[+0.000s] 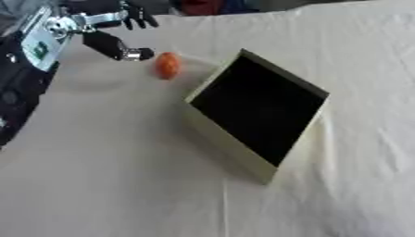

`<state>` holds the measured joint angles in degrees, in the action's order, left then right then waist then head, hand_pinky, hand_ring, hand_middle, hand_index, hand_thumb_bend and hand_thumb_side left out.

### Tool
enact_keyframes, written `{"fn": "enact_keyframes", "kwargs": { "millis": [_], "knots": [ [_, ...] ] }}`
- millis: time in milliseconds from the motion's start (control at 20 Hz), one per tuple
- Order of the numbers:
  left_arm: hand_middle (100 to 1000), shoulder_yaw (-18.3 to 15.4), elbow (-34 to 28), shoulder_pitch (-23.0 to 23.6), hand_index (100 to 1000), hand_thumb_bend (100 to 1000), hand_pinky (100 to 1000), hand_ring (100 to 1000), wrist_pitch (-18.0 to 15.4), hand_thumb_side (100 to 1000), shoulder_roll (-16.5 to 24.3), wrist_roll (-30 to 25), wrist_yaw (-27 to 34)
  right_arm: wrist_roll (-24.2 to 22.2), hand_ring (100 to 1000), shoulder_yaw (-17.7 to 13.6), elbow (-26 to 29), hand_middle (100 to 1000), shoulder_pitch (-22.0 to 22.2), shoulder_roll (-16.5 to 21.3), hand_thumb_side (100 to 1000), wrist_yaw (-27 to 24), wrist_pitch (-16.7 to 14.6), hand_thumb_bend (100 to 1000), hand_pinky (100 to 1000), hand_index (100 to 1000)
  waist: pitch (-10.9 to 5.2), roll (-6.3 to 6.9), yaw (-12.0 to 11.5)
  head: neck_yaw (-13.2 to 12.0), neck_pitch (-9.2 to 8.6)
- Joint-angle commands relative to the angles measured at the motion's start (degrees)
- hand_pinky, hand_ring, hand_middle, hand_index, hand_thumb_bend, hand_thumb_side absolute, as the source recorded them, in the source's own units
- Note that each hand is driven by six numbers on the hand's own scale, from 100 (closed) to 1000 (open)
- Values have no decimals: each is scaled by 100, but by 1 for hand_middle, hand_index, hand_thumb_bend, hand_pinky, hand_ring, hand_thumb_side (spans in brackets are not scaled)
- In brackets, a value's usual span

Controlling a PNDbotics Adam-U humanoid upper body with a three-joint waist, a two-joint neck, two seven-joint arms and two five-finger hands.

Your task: Pick up objects on the table and place them in the box.

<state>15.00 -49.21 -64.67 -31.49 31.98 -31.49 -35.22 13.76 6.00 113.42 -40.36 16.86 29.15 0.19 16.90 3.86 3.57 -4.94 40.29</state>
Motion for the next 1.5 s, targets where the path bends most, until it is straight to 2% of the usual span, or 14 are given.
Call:
{"fn": "enact_keyframes", "kwargs": {
  "millis": [50,100,150,200,300,550,650,750,950,1250,1500],
  "knots": [
    [840,-24,-74,-177,893,484,778,871,-155,658,59,-103,-232,3,822,-22,117,624,-109,16,693,-39,-26,100,740,725,-143,-1,12,-12,-5],
    [837,-27,-89,-185,887,445,778,872,-162,601,37,-94,-330,5,822,-22,117,624,-112,17,692,-41,-27,100,740,725,-138,-1,19,7,-17],
    [825,-28,-105,-190,862,330,766,860,-169,421,17,-75,-425,7,822,-21,117,624,-115,19,693,-44,-26,100,740,724,-132,0,25,24,-27],
    [827,-32,-115,-192,858,288,765,859,-166,342,-3,-52,-517,8,822,-21,117,624,-118,21,693,-47,-25,100,739,724,-126,1,32,36,-33],
    [828,-39,-102,-189,860,257,765,858,-157,320,-36,-30,-628,12,822,-22,117,624,-121,26,693,-53,-23,100,739,724,-115,5,43,45,-33],
    [842,-36,-24,-197,876,274,781,874,-151,303,-59,-116,-799,29,822,-21,117,624,-118,28,693,-69,-28,100,738,724,-104,26,60,67,-19],
    [849,-41,-27,-208,878,280,789,882,-164,266,-60,-172,-884,37,822,-22,117,623,-112,28,693,-75,-28,100,738,724,-105,29,66,68,-19],
    [855,-40,-21,-210,873,250,795,890,-166,100,-63,-218,-987,49,821,-24,117,623,-110,21,693,-78,-36,100,738,723,-107,33,75,62,-21],
    [853,-42,-7,-198,873,232,791,887,-127,100,-63,-205,-1203,77,820,-31,117,622,-94,11,693,-81,-43,100,737,723,-117,41,83,66,-12],
    [869,19,4,-192,891,270,800,898,-208,101,-88,-280,-1259,91,818,-29,117,621,-77,-9,692,-83,-54,100,736,722,-135,54,103,64,7],
    [882,27,98,-194,897,304,813,912,-206,172,-140,-419,-1364,101,818,-28,117,620,-64,-14,692,-88,-62,100,735,721,-133,74,136,48,-8]
  ]
}}
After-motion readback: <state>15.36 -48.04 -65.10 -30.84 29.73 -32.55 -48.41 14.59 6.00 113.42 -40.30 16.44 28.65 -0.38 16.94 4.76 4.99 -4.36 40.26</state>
